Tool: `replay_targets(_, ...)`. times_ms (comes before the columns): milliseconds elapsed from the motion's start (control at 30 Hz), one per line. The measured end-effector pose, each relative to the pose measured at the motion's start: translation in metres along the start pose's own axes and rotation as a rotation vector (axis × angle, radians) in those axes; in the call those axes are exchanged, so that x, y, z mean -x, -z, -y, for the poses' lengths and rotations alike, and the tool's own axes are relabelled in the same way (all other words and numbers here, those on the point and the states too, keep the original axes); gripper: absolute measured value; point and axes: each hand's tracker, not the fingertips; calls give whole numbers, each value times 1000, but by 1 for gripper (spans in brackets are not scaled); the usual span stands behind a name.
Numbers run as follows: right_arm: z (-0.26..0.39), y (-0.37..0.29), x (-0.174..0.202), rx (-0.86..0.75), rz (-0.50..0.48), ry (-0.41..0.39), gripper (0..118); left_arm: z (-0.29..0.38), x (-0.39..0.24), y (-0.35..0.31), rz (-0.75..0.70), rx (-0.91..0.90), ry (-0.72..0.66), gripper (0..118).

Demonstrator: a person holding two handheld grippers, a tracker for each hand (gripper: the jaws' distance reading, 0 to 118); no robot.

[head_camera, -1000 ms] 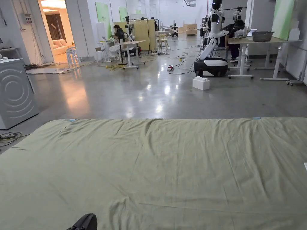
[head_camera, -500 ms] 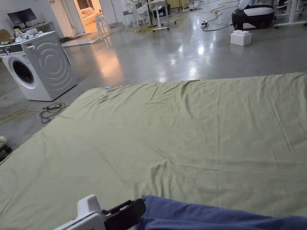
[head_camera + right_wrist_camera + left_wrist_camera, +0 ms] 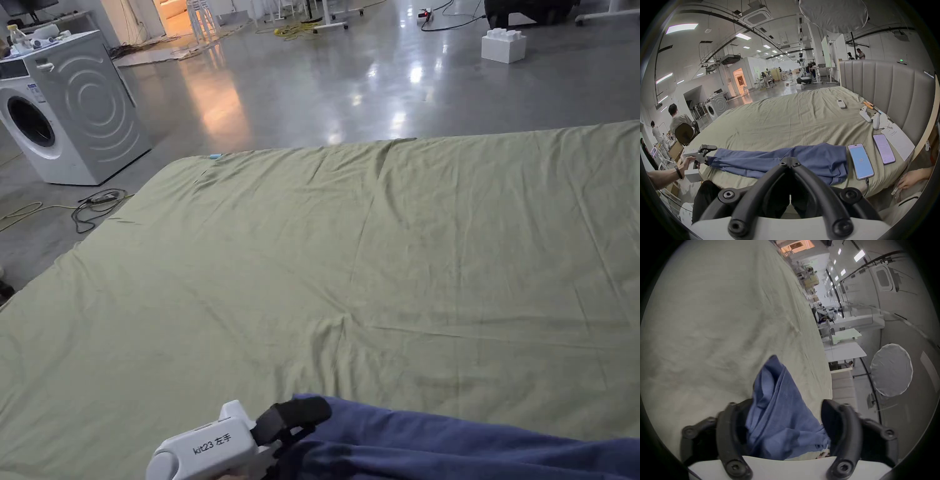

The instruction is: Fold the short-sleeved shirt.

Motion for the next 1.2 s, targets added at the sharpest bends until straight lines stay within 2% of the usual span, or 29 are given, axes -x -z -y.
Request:
replay_targets(33, 0, 0, 2, 4, 1, -5, 0, -2, 2, 4, -27, 12, 28, 47)
replay_targets(67, -1, 1, 3, 7, 3, -17, 0, -2, 3, 8, -44, 7, 25, 19)
replay_targets(100, -2, 1, 5, 13, 7, -36, 0, 0, 4, 10, -71, 5, 4, 14)
replay_targets(167, 0, -1, 6, 14, 16, -63, 0, -1, 10, 7, -53, -42, -15, 11)
replay_targets(300, 2, -3, 5, 19, 8, -47, 0, -1, -3, -27, 9, -125, 4, 11)
replay_targets(400, 4, -3, 6, 22, -3, -44, 0, -8, -12, -68, 11, -180, 75, 11)
replay_targets(533, 8, -2, 10, 27, -32, -51, 0, -15, -37, -119, -122, -235, 229, 11)
replay_targets(600, 10, -2, 12, 29, -43, -55, 0, -5, -71, -133, -231, -243, 381, 11)
replay_targets(733, 15, -2, 15, 32, -63, -35, 0, 48, -142, -103, -237, -214, 633, 11)
replay_targets(867, 19, -15, 19, 11, -51, -48, 0, 112, -163, -21, -193, -130, 675, 11)
replay_targets(967, 25, -29, 16, 10, -25, -63, 0, 148, -148, 47, -319, 34, 715, 11)
replay_targets(1000, 27, -33, 13, 15, -19, -49, 0, 156, -142, 65, -339, 99, 710, 15)
replay_targets(1033, 30, -35, 10, 21, -21, -31, 0, 163, -137, 76, -381, 114, 674, 23)
replay_targets(1067, 33, -37, 7, 21, -19, -18, 1, 171, -131, 84, -417, 94, 646, 43)
replay_targets(1100, 36, -38, 4, 21, -15, -9, 1, 175, -124, 88, -390, 100, 642, 59)
replay_targets(1167, 42, -37, -3, 22, -28, -3, 1, 179, -120, 91, -318, 151, 608, 84)
replay_targets(1200, 45, -34, -5, 31, -35, 7, 1, 180, -127, 86, -265, 143, 636, 90)
